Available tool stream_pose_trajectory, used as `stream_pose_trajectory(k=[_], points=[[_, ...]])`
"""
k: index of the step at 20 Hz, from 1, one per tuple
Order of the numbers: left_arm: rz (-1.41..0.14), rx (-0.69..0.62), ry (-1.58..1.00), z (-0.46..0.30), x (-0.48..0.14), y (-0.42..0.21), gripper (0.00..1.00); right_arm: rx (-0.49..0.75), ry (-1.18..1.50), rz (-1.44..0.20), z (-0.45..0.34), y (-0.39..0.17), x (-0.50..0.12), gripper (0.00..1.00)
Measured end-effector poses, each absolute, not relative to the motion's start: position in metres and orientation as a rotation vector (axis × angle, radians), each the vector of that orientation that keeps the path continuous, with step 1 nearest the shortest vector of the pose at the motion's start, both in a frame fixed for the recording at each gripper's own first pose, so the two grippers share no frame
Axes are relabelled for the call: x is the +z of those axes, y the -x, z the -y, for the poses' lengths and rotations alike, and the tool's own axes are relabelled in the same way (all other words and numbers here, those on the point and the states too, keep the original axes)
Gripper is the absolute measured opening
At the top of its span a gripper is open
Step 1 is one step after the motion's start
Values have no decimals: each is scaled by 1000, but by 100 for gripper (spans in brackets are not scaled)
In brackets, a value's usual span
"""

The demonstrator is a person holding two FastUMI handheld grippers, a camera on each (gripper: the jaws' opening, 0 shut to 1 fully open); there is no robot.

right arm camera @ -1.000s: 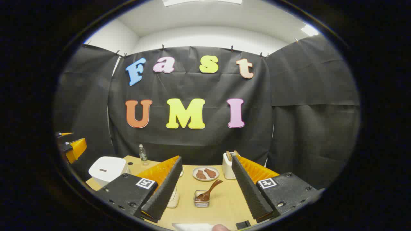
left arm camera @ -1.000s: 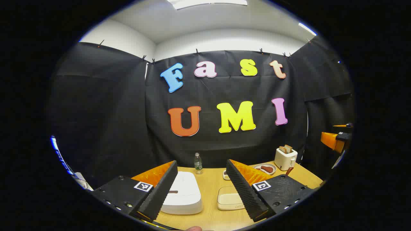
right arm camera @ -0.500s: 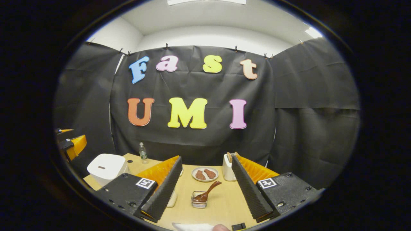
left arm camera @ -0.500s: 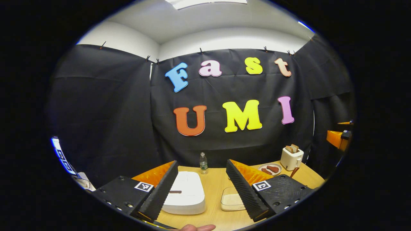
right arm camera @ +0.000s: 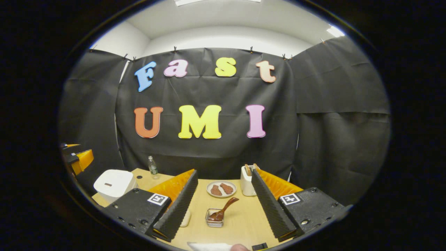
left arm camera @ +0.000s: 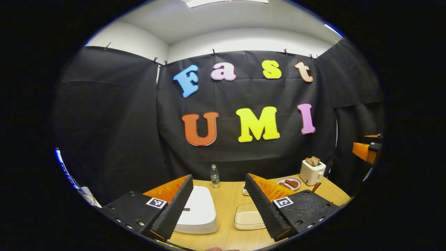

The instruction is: Close the left gripper, press the button to open the rice cooker; take a wooden spoon from the chopstick holder with the right hand, scoop a spoonful of rice and pour it into the rice cooker, then put the wooden spoon back into the chopstick holder.

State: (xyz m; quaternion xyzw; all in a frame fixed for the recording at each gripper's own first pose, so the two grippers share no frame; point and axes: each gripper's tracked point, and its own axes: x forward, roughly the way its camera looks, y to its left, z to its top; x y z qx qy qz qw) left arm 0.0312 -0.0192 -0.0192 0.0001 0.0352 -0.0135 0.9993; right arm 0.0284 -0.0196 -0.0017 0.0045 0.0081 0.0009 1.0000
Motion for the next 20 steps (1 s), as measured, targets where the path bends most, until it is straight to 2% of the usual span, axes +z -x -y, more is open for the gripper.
stream_pose_trajectory(k=[1,4,6,9,11,16,20], points=[[-71,-27,-7,17,-22,-34,77,5,-7,-16,14,-30,-2,100],[-71,39,-12,-12,-25,-53,0,8,13,-36,5,-34,-8,100],[-133,42,28,-20,-48,-66,1,6,26,-51,-1,-36,-12,100],[-250,164,26,-76,-96,-99,0,0,34,-64,-12,-38,-14,100],[-358,191,48,-94,-137,-114,0,-9,55,-76,-18,-40,-17,100],[-523,204,103,-115,-210,-132,0,-18,90,-123,-40,-42,-28,100],[-599,210,118,-126,-252,-134,0,-8,108,-146,-57,-39,-35,100]])
